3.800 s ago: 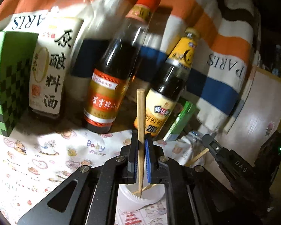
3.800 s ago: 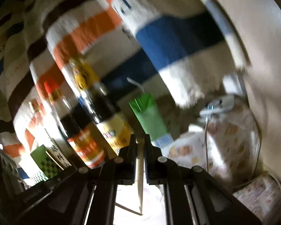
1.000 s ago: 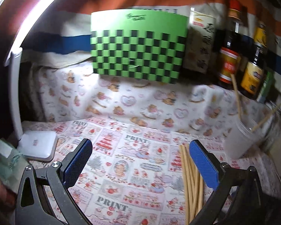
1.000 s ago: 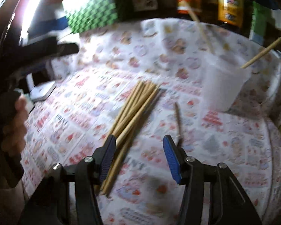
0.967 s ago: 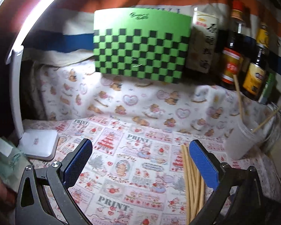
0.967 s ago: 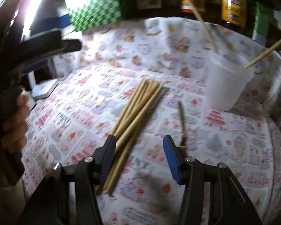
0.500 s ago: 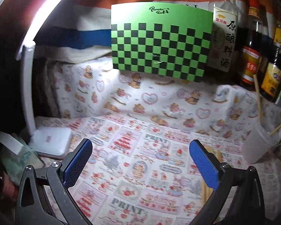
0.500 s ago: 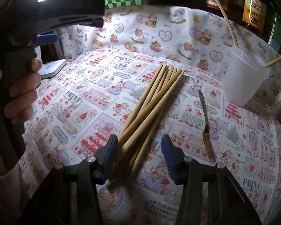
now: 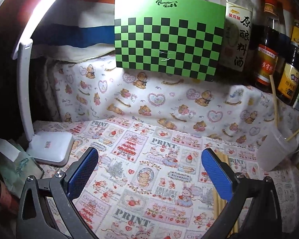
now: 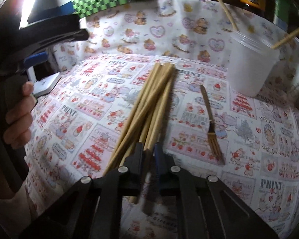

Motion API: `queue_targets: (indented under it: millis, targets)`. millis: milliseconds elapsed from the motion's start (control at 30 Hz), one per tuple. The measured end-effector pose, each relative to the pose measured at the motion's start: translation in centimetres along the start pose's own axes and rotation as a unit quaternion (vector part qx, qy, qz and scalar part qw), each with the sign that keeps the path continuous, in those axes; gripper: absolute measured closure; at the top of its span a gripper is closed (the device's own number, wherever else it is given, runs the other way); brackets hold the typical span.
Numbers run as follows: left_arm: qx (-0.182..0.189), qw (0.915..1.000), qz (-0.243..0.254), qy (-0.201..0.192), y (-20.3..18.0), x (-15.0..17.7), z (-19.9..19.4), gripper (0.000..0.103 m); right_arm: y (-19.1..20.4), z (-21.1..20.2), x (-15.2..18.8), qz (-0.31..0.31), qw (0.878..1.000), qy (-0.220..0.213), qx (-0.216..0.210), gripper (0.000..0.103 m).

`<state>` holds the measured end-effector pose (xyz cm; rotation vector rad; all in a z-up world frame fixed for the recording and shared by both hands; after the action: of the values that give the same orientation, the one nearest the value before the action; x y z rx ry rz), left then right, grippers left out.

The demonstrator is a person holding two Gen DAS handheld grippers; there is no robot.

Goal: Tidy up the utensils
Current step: 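Grasp a chopstick from the bundle with the right tool and lift it, then carry the chopstick toward the cup with the right tool while the left tool grasps another chopstick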

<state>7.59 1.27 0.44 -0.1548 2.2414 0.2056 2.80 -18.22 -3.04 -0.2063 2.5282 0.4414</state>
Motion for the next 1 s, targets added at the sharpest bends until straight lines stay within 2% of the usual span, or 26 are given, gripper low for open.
queue_targets:
  millis: [67,333,467,633,733,767,833,900,933,1000]
  targets:
    - [0.006,1.0,-0.003,0.001,0.1,0.0,0.0,0.0,-0.5,-0.4,-0.2,0.014,1.0,-0.018,-0.004,0.095]
    - [0.008,0.9999,-0.006,0.004,0.2,0.0,0.2,0.0,-1.1,-5.1,-1.4,0.017,0.987,-0.16,-0.003,0.096]
    - [0.007,1.0,-0.002,0.004,0.1,0.1,0.2,0.0,-1.3,-8.1,-1.5,0.017,0.97,-0.243,-0.01,0.097]
    - [0.01,0.9999,0.006,-0.002,-0.2,0.1,0.2,0.0,-2.4,-10.9,-2.0,0.032,0.955,-0.294,-0.03,0.097]
    - [0.037,0.9993,0.009,-0.007,-0.7,0.1,0.1,0.0,-3.0,-12.7,-2.1,0.039,0.94,-0.337,-0.024,0.097]
    - [0.053,0.9984,0.015,-0.007,-1.0,0.1,0.1,0.001,-3.4,-13.6,-2.1,0.043,0.932,-0.359,-0.02,0.097]
    - [0.088,0.9957,0.029,-0.006,-2.0,-0.1,0.2,0.01,-4.0,-14.8,-2.3,0.046,0.923,-0.382,-0.025,0.097]
    - [0.128,0.9899,0.061,-0.005,-3.5,-0.6,0.3,0.023,-4.6,-15.9,-2.3,0.054,0.914,-0.4,-0.034,0.097]
    - [0.137,0.9877,0.074,-0.001,-4.3,-0.8,0.4,0.027,-5.0,-16.5,-2.3,0.058,0.91,-0.41,-0.036,0.097]
    - [0.151,0.9834,0.099,0.015,-6.3,-1.4,0.7,0.041,-5.4,-17.3,-2.3,0.065,0.902,-0.425,-0.031,0.097]
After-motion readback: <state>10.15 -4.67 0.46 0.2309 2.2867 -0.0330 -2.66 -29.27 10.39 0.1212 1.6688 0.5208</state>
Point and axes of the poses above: each gripper's, at about its wrist camera, not at the fingertips, and z roughly the way its jaws point, y to its left, x to its underside, the point moved 1 cm from there along z, roughly the way its jaws point, and after that the axes turned 12 degrees about z, right-handed, at the moved point
